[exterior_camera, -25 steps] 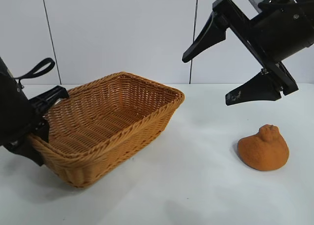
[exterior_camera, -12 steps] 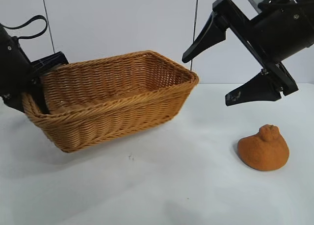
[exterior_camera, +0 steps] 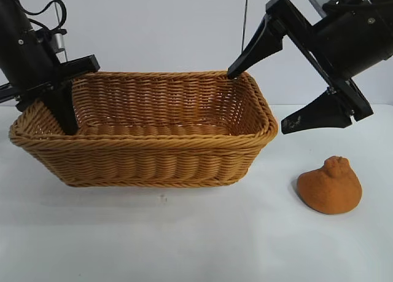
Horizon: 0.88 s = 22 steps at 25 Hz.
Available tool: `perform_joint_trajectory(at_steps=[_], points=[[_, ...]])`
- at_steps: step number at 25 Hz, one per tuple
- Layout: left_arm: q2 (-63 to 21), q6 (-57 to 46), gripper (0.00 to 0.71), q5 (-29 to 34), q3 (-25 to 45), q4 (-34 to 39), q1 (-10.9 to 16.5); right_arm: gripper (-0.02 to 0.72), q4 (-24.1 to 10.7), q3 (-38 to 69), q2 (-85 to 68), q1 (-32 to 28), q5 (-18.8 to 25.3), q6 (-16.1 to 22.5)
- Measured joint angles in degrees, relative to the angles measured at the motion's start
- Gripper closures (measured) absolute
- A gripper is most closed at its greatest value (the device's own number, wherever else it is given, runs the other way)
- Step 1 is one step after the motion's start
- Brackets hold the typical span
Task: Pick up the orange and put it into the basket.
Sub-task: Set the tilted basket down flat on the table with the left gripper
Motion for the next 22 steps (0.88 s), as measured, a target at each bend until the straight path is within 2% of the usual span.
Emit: perform_joint_trajectory(at_steps=[3,14,15,17,20,22], points=[[2.2,0.0,0.623,-1.6,0.3,-0.1,-1.2,0.01,-0.7,0.0,0.0,0.0,0.0,0.0],[7.5,0.3,0.607,-4.1,0.5,-0.5,-1.4,0.01,-0.2,0.0,0.0,0.0,0.4,0.8],[7.5,0.3,0.569,-4.1,0.5,-0.6,-1.4,0.01,-0.2,0.0,0.0,0.0,0.4,0.8],[7.5,0.3,0.442,-4.1,0.5,-1.2,-1.4,0.01,-0.2,0.0,0.0,0.0,0.4,0.9],[7.5,0.3,0.215,-3.2,0.5,-1.4,-1.4,0.01,-0.2,0.0,0.0,0.0,0.4,0.9],[7.5,0.3,0.149,-2.0,0.4,-1.4,-1.4,0.01,-0.2,0.0,0.0,0.0,0.4,0.9]])
